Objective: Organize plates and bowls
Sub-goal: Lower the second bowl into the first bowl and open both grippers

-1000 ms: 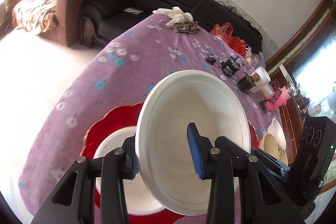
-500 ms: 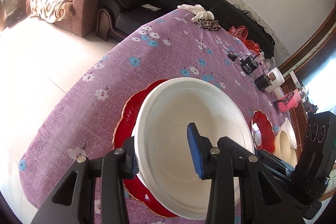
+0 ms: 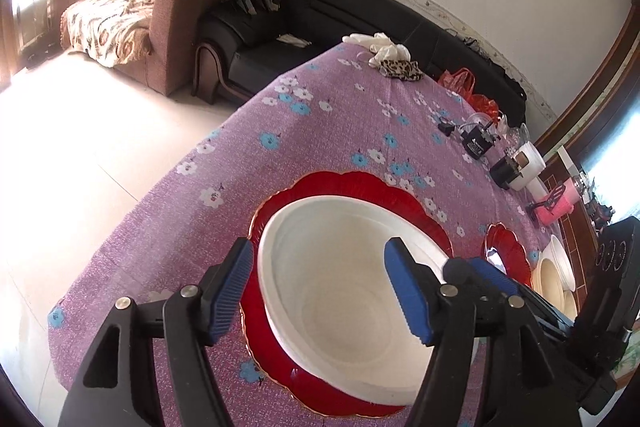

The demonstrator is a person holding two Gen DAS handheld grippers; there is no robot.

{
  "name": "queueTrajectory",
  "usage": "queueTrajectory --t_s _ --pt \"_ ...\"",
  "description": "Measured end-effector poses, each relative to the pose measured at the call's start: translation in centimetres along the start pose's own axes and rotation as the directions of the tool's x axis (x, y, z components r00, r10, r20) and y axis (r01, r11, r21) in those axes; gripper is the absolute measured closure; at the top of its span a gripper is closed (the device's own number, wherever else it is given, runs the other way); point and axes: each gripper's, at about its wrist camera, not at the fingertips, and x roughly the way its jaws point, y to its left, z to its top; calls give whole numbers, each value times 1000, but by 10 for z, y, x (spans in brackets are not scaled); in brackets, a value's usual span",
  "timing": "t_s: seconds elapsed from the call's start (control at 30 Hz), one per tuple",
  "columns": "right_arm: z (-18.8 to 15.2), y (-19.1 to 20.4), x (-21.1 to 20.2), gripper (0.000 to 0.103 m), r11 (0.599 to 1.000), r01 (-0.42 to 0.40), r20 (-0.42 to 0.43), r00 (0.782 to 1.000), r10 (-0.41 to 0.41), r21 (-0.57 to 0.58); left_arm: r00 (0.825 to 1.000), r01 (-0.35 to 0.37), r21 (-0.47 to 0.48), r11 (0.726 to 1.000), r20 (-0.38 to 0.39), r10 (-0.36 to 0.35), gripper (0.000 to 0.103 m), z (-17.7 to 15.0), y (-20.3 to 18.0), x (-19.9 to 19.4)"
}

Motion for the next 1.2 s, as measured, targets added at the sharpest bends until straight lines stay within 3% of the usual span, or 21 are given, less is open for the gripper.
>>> queueTrajectory --t_s 0.13,0.2,0.33,0.53,0.8,1.0,1.03,1.1,1.2 --pt "-7 -6 -16 39 1000 12 34 999 -12 -2 997 -32 27 999 74 30 35 -11 -2 -16" --pt "-13 -3 -22 39 999 22 44 999 -20 -32 991 -81 48 996 108 76 35 -18 -3 -20" --pt "-26 10 -22 39 990 76 52 996 -71 -115 982 -165 96 982 106 154 35 -30 -6 -8" --pt "-32 0 -10 39 995 63 18 998 -62 -83 988 -152 87 984 47 149 35 -40 -1 13" --pt "-28 -4 -21 39 996 58 61 997 -54 -62 991 -133 81 988 34 130 35 -41 0 18" --pt "-25 -4 -45 39 995 77 134 989 -68 -60 985 -140 85 987 116 129 34 -37 -7 -10" --pt "-26 -5 -49 39 995 84 147 986 -74 -61 982 -147 91 985 133 134 30 -37 -9 -14" --pt "-28 -9 -58 39 994 101 172 981 -90 -52 974 -163 101 981 173 144 24 -39 -13 -22" --pt "-33 -19 -68 38 994 110 191 976 -104 -22 956 -208 112 972 232 178 24 -43 -20 -31"
